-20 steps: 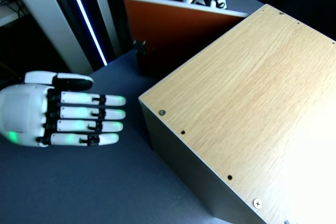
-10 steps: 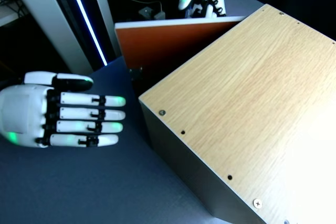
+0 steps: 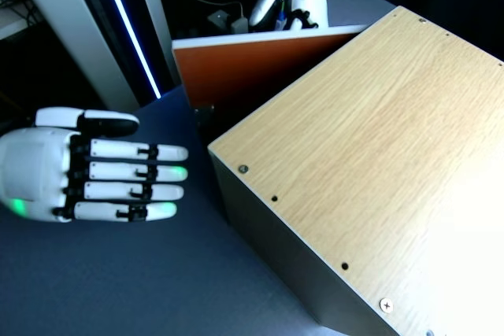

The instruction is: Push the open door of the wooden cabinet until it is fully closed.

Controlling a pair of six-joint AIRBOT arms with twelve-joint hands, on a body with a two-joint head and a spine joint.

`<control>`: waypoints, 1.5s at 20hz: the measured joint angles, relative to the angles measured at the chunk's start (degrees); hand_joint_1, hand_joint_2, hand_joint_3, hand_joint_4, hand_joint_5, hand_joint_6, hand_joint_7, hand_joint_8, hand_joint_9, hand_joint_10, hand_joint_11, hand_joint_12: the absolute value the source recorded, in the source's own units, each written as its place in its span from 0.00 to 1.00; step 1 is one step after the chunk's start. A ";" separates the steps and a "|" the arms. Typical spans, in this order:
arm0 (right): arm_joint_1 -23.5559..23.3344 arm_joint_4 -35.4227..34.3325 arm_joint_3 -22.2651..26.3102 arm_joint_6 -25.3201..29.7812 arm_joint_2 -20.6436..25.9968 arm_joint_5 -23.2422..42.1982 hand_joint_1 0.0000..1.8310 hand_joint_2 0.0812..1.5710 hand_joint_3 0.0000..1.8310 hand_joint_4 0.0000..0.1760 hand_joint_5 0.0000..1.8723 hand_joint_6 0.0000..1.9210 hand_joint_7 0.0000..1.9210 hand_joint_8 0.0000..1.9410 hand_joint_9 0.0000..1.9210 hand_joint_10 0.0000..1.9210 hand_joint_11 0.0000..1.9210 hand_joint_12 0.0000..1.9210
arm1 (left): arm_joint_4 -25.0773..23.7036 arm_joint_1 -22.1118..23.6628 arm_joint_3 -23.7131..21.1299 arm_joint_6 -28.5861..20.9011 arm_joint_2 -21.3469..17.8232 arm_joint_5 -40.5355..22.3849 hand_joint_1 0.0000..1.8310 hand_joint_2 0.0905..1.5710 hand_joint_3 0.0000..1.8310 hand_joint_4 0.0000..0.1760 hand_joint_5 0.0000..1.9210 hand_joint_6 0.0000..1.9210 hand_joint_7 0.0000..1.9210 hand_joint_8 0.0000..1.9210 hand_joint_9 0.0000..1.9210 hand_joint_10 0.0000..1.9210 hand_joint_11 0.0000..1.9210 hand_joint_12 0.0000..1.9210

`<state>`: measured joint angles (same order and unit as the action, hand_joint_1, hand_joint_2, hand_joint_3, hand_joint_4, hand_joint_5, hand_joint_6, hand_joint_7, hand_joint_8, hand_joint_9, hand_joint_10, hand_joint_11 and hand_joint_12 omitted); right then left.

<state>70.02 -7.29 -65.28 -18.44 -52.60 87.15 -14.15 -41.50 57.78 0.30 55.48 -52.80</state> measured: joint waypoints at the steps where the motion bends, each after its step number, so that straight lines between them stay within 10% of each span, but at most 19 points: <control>1: 0.00 -0.02 0.00 0.02 0.00 0.04 0.13 0.89 0.00 0.00 0.22 0.00 0.20 0.00 0.16 0.00 0.00 0.30 | -0.50 0.42 0.07 0.07 0.24 0.48 0.00 0.99 0.00 0.00 0.12 0.00 0.12 0.00 0.13 0.00 0.15 0.02; 13: 0.00 -0.50 -0.02 0.02 0.00 0.00 0.00 0.82 0.00 0.00 0.22 0.00 0.19 0.00 0.14 0.00 0.00 0.30 | -2.32 6.05 2.80 0.02 4.46 1.42 0.15 0.95 0.00 0.00 0.17 0.00 0.17 0.00 0.17 0.00 0.18 0.04; 17: 0.00 -0.46 -0.09 0.02 0.00 0.00 0.19 0.83 0.00 0.00 0.25 0.00 0.21 0.00 0.18 0.00 0.00 0.57 | -2.80 7.50 3.85 0.07 5.44 1.90 0.18 0.93 0.00 0.00 0.16 0.00 0.15 0.00 0.16 0.00 0.17 0.05; 22: 0.00 -0.44 -0.13 0.04 0.00 0.02 0.14 0.83 0.00 0.00 0.22 0.00 0.24 0.00 0.24 0.01 0.02 0.55 | -2.91 9.55 5.18 0.04 6.88 2.71 0.16 0.93 0.00 0.00 0.14 0.00 0.13 0.00 0.16 0.00 0.17 0.06; 24: 0.00 -0.31 -0.48 0.02 0.00 -0.02 0.08 0.90 0.01 0.00 0.25 0.00 0.28 0.00 0.28 0.01 0.05 0.58 | -2.99 9.73 5.79 0.02 6.88 2.93 0.15 0.94 0.00 0.00 0.17 0.00 0.17 0.00 0.18 0.00 0.12 0.25; 30: 0.00 -0.28 -0.72 0.04 -0.02 0.00 0.01 0.89 0.00 0.00 0.21 0.00 0.20 0.00 0.17 0.00 0.00 0.38 | 0.04 11.54 7.56 0.00 8.11 4.39 0.20 0.92 0.00 0.00 0.17 0.00 0.18 0.00 0.18 0.00 0.07 0.32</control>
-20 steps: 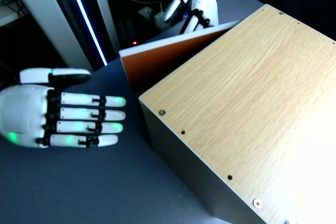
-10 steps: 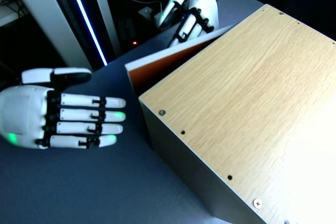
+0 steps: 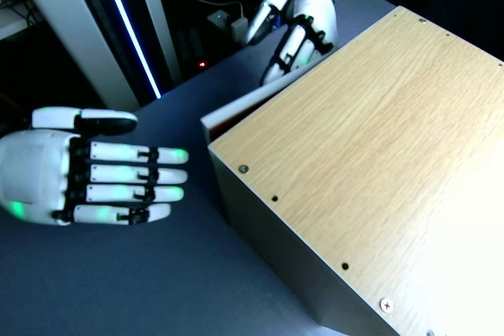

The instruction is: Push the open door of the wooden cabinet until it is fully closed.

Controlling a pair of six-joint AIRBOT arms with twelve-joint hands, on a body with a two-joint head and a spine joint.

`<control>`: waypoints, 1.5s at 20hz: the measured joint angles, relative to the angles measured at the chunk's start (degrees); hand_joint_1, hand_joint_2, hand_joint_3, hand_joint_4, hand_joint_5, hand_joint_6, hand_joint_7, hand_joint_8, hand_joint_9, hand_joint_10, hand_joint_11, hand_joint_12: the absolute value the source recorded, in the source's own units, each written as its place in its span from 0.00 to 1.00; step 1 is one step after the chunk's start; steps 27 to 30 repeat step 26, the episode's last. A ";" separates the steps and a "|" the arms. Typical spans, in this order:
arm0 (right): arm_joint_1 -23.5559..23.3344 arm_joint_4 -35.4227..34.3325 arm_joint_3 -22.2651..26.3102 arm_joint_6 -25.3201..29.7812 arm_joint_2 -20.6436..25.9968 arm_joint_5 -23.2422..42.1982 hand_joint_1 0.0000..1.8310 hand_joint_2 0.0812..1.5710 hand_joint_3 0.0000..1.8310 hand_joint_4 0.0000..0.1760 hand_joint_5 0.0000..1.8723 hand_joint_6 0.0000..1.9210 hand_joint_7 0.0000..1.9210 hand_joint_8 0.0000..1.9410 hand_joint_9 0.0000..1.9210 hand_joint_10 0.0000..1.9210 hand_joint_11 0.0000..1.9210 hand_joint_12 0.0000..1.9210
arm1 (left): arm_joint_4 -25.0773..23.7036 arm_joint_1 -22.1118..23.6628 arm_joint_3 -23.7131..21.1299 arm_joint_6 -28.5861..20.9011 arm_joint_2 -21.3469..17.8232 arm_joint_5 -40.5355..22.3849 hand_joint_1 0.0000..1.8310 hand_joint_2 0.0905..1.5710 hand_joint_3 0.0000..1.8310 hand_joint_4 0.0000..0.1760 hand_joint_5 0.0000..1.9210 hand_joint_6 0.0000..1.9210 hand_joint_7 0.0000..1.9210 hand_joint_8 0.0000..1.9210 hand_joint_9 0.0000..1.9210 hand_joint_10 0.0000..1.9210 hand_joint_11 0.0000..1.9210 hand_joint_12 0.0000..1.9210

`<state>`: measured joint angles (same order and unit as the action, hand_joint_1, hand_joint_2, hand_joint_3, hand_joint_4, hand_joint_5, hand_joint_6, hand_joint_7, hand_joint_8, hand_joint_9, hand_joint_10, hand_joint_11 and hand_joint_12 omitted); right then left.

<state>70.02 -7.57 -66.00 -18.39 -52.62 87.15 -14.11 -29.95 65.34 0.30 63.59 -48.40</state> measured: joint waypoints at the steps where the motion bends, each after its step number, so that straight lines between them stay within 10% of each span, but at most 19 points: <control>1: 0.00 -0.22 0.00 0.00 0.00 -0.02 0.01 0.88 0.00 0.00 0.22 0.00 0.20 0.00 0.17 0.00 0.00 0.37 | 0.37 0.20 0.00 -0.04 0.00 0.00 0.17 0.92 0.00 0.00 0.17 0.00 0.17 0.00 0.17 0.00 0.07 0.30; 7: 0.00 -0.13 -0.04 0.11 -0.04 -0.02 0.03 0.89 0.00 0.00 0.23 0.00 0.21 0.00 0.18 0.00 0.01 0.37 | 4.02 -4.15 -3.26 0.00 -4.24 -4.46 0.07 0.94 0.00 0.00 0.15 0.00 0.16 0.00 0.17 0.00 0.08 0.26; 10: 0.00 -0.07 0.07 0.15 0.04 0.04 0.04 0.89 0.00 0.00 0.23 0.00 0.21 0.00 0.17 0.00 0.00 0.36 | 7.19 -10.21 -6.88 0.02 -9.53 -9.03 0.00 0.94 0.00 0.00 0.10 0.00 0.10 0.00 0.12 0.00 0.00 0.45; 14: 0.00 -0.57 0.55 0.15 0.66 2.27 0.14 0.92 0.00 0.00 0.23 0.00 0.20 0.00 0.16 0.00 0.00 0.32 | 13.57 -17.51 -10.14 0.02 -14.62 -17.77 0.04 0.89 0.00 0.00 0.12 0.00 0.14 0.00 0.14 0.00 0.00 0.38; 16: 0.00 -1.42 0.90 0.17 1.25 4.09 0.17 0.93 0.00 0.00 0.20 0.00 0.18 0.00 0.15 0.00 0.00 0.30 | 17.51 -20.72 -11.47 -0.02 -16.74 -21.33 0.15 0.89 0.00 0.00 0.11 0.00 0.10 0.00 0.07 0.00 0.00 0.14; 22: -2.10 -1.14 1.07 -0.39 1.75 6.43 0.33 0.95 0.00 0.00 0.18 0.00 0.17 0.00 0.13 0.00 0.00 0.24 | 26.99 -31.61 -14.67 0.04 -18.88 -34.10 0.25 0.87 0.00 0.00 0.11 0.00 0.11 0.00 0.10 0.00 0.04 0.10; 25: -4.94 1.57 1.77 -1.99 2.27 6.75 0.50 0.90 0.00 0.00 0.05 0.00 0.14 0.00 0.14 0.00 0.10 0.08 | 28.13 -32.52 -14.60 0.02 -18.99 -38.86 0.22 0.84 0.00 0.00 0.09 0.00 0.12 0.00 0.12 0.00 0.05 0.06; 30: -5.73 2.95 2.14 -2.43 2.25 6.88 0.50 0.90 0.00 0.00 0.05 0.00 0.14 0.00 0.14 0.00 0.10 0.08 | 28.63 -32.52 -14.27 0.02 -18.40 -39.56 0.22 0.84 0.00 0.00 0.09 0.00 0.12 0.00 0.12 0.00 0.05 0.06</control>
